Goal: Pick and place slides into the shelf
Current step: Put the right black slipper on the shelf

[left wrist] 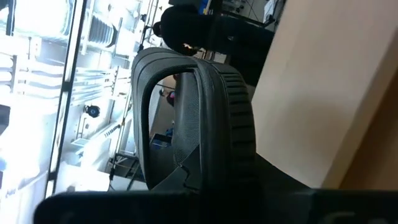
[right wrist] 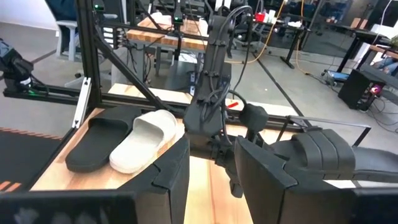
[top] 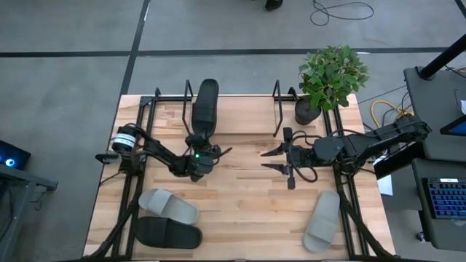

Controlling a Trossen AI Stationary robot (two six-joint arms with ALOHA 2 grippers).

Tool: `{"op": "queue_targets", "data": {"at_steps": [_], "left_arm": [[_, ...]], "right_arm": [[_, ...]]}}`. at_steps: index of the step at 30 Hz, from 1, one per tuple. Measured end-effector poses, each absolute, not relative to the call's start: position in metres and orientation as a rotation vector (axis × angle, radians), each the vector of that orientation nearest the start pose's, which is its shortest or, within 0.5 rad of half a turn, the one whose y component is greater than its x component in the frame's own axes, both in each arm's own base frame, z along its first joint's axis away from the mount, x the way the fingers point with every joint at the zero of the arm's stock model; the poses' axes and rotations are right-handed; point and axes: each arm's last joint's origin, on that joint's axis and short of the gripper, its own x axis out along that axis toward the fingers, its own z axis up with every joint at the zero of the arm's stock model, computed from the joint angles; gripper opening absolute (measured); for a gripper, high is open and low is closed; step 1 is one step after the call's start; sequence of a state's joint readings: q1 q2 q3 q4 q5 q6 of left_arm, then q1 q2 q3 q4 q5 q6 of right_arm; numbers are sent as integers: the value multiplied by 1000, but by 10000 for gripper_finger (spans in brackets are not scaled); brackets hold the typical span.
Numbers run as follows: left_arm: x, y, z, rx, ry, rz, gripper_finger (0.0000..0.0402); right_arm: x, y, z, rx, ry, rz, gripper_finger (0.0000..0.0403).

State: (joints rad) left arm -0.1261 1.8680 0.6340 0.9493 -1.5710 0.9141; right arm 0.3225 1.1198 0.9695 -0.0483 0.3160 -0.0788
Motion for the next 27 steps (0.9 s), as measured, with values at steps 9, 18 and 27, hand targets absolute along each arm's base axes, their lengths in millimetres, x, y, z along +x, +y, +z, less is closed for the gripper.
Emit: {"op": "queue_targets", "data": {"at_steps": [9,18,27], "left_arm": [[302,-9,121,1006,861,1187,23],[300,-1,121,977,888,1279,23],[298,4,113,981,902,1283,23]], "right_arm": [[240,71,344,-127,190,13,121],[240,71,342,-124,196,12,121],[240,71,341,-125,197,12,121]]}}
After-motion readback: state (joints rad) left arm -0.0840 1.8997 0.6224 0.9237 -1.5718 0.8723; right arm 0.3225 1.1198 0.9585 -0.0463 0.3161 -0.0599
